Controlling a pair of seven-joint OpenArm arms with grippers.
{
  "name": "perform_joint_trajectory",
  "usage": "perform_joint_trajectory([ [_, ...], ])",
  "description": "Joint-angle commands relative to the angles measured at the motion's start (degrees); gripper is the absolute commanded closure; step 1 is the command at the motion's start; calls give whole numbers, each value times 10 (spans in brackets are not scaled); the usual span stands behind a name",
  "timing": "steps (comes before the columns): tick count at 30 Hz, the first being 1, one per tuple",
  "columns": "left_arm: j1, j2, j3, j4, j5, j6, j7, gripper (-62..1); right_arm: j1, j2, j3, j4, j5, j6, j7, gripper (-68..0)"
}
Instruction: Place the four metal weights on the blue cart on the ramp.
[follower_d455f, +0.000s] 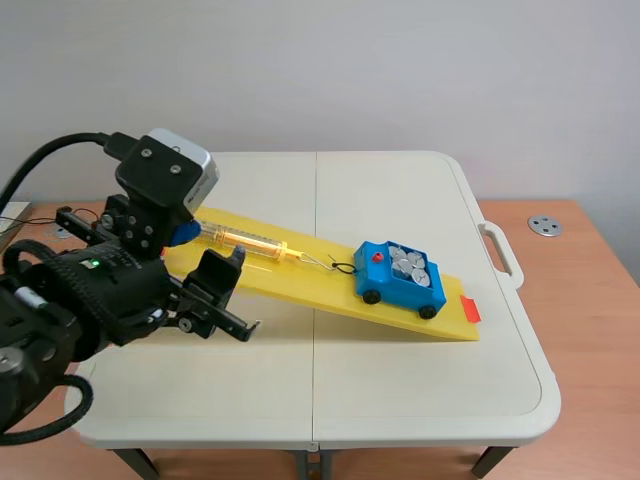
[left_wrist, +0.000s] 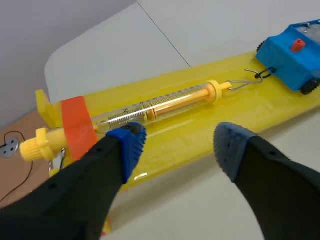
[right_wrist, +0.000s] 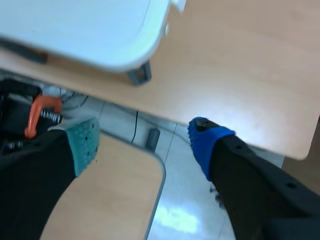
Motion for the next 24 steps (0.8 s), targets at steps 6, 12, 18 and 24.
perform_joint_trajectory([
  [6, 118, -43, 4, 176, -44, 29, -53, -552, 65, 3, 37, 56, 86, 28, 90, -615],
  [12, 202, -44, -7, 247, -100, 29, -50, -623, 103, 0, 37, 56, 96, 28, 110, -659],
  [18, 257, -44, -28, 294, -110, 30, -31, -623, 129, 0, 13, 56, 101, 28, 116, -659],
  [24, 264, -44, -49, 304, -128, 31, -19, -623, 151, -7, -55, 56, 83, 28, 117, -659],
])
